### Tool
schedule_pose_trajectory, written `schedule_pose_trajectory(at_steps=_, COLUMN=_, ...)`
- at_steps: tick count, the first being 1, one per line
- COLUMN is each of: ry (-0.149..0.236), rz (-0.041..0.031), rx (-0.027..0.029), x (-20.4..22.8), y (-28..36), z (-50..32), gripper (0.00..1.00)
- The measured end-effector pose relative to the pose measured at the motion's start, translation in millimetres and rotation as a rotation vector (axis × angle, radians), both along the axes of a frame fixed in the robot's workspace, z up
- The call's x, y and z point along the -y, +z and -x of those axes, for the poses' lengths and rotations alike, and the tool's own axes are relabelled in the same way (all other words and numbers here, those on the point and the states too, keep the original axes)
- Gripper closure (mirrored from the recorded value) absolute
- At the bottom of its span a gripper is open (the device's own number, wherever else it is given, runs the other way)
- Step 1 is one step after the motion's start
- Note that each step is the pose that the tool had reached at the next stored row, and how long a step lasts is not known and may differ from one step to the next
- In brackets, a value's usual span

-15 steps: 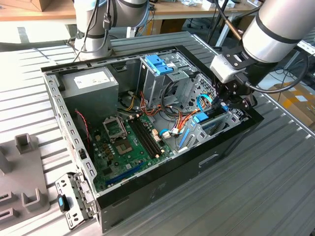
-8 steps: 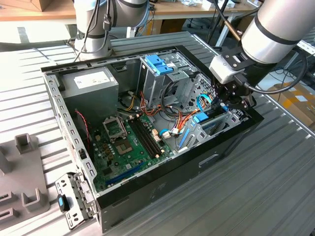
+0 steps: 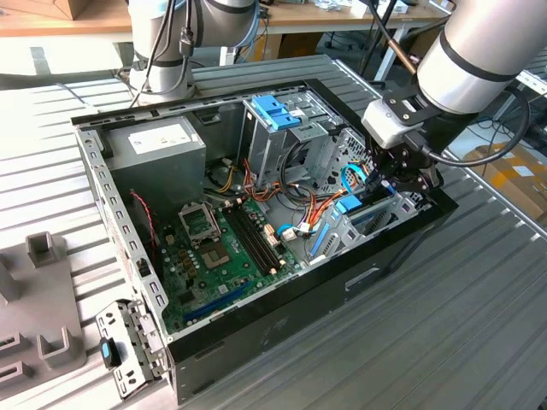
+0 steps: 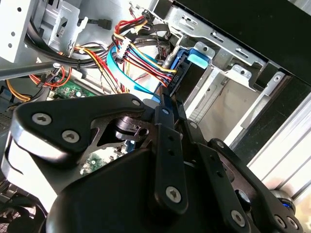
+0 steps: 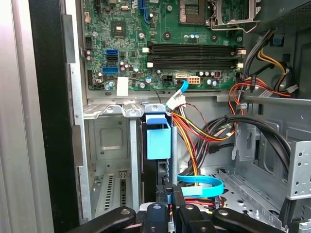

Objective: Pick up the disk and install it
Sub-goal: 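Insert the second disk wire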

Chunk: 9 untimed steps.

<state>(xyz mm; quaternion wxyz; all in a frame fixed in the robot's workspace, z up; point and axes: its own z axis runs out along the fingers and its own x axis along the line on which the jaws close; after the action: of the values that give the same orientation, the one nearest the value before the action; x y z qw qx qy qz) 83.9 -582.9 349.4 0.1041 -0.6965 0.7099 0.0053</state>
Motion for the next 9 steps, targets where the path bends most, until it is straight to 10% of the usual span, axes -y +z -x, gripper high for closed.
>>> schedule_pose_trajectory(at_steps=9, ry=0.0, rz=0.0, rx=-0.0001, x=0.0, y=-2.7, z=-0.6, gripper=0.84)
